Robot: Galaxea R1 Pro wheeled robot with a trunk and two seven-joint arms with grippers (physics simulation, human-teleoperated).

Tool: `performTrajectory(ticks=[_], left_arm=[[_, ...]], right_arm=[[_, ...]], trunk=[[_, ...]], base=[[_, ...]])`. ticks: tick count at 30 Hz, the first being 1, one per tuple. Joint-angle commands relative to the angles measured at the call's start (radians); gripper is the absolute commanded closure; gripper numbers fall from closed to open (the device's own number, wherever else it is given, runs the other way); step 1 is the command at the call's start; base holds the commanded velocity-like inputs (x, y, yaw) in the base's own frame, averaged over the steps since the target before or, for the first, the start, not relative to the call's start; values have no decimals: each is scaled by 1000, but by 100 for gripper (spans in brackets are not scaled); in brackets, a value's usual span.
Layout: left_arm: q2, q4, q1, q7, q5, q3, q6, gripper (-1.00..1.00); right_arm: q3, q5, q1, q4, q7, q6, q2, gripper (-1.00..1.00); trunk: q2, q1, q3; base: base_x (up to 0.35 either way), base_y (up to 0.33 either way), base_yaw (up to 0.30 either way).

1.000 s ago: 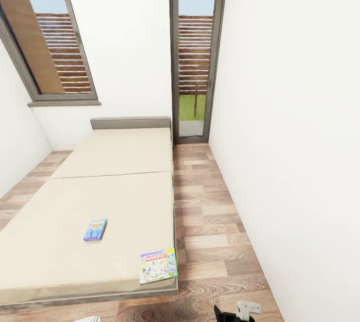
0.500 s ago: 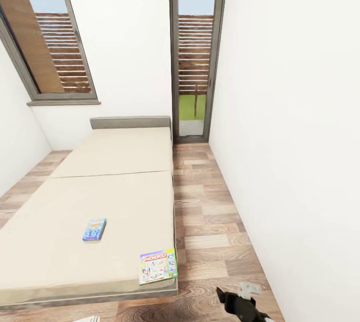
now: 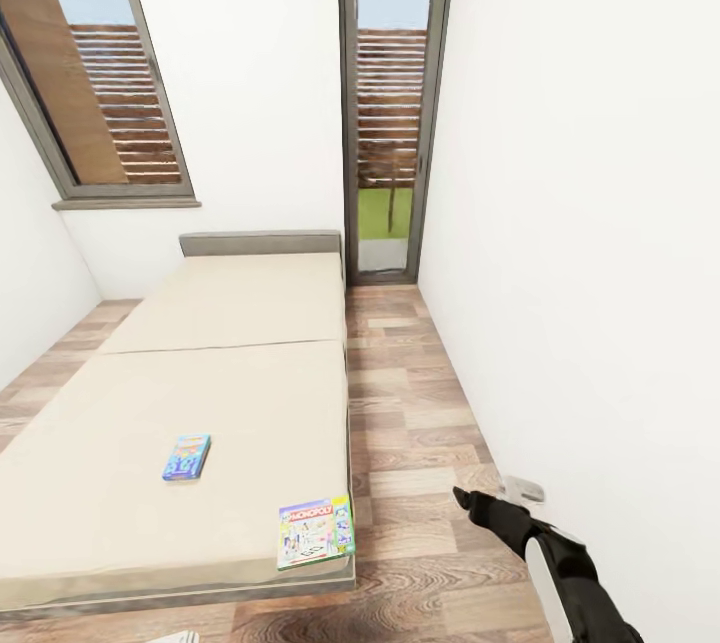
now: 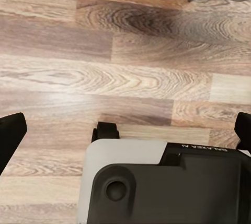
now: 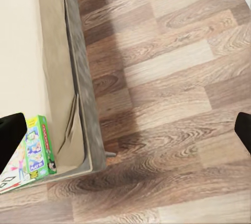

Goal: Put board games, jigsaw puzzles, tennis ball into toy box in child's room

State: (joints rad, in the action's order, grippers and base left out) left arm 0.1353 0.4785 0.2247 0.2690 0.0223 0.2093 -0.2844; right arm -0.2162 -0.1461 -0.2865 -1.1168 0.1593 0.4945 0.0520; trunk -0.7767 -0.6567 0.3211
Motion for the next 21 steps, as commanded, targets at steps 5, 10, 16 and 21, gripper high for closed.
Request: performTrajectory(ticks=[5,10,16,21], left_arm=[[0,2,1,6,2,6,-9,-100],[-1,2,1,4,2,6,-9,-100],[-4,2,1,1,2,6,-10,-100],[-44,11,2,-28,1,5,-13,-100]], right_arm=[[2,9,-27,-76,3,29,5,-100],[30,16,-31,-117,-4,34,8,-100],[73,18,-34,-117,-34,31,4,-100],[79,19,-34,-117,-39,31,1,-100]], trunk=[[-36,-19,17],[-71,-39,33],[-113,-62,51],[-148,-81,64]], base=[[0,0,0],[0,0,0],[0,0,1],[0,0,139]])
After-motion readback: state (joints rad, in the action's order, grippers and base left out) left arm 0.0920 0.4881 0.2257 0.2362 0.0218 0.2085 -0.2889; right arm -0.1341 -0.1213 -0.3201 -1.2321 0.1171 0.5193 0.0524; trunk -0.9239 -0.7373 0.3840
